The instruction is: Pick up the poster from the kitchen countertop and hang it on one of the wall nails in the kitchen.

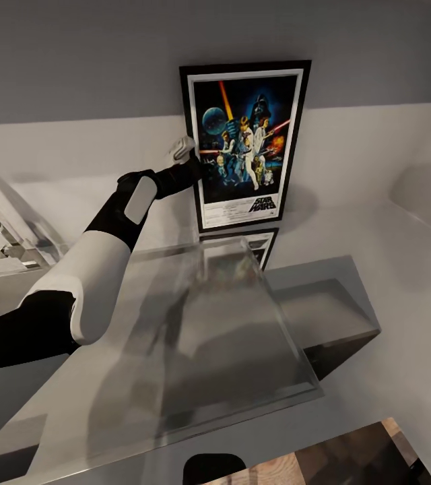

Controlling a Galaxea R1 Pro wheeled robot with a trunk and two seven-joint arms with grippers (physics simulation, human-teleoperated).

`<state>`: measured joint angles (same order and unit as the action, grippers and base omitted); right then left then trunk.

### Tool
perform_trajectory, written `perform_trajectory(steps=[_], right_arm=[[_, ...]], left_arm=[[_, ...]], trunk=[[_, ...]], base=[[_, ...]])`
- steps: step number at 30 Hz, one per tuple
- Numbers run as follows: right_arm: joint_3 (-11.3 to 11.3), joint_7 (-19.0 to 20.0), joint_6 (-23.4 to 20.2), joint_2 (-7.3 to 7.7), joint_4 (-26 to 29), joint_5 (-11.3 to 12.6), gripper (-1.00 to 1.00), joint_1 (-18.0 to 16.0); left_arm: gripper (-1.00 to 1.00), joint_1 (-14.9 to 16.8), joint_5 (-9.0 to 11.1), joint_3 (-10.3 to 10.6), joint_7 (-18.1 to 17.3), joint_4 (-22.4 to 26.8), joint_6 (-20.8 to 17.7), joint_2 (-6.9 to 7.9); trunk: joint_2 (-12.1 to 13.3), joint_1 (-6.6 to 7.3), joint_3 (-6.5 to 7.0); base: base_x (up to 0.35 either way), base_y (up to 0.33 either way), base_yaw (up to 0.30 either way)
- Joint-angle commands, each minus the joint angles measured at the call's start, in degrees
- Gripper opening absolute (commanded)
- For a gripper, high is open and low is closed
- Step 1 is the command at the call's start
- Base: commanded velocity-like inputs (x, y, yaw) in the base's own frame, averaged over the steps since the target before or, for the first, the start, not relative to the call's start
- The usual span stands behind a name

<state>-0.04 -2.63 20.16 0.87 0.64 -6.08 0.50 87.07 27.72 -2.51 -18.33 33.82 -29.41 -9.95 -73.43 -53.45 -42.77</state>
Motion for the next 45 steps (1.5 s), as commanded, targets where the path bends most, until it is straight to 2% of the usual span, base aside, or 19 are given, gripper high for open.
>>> perform_trajectory(steps=[1,17,31,45], right_arm=[[0.0,-0.3,0.1,0.00,0.1,-0.6,1.00,0.0],[0.0,-0.3,0.1,0.00,0.1,-0.6,1.00,0.0],[0.1,-0.3,0.1,0.00,0.1,-0.6,1.00,0.0],[0.1,-0.3,0.1,0.05,0.1,-0.8,1.00,0.0]], left_arm=[[-1.00,0.0,0.3,-0.3,-0.2,0.0,-0.5,-0.05],[-1.00,0.0,0.3,-0.3,-0.2,0.0,-0.4,-0.05],[-1.00,0.0,0.3,-0.3,-0.2,0.0,-0.4,-0.05],[-1.00,0.0,0.3,-0.3,-0.2,0.0,-0.4,-0.05]], trunk=[[0.0,0.00,-0.03],[0.0,0.00,-0.03],[0.0,0.00,-0.03],[0.0,0.00,-0.03]], base=[[-0.066,0.000,0.000],[-0.042,0.000,0.000],[-0.160,0.000,0.000],[-0.016,0.000,0.000]])
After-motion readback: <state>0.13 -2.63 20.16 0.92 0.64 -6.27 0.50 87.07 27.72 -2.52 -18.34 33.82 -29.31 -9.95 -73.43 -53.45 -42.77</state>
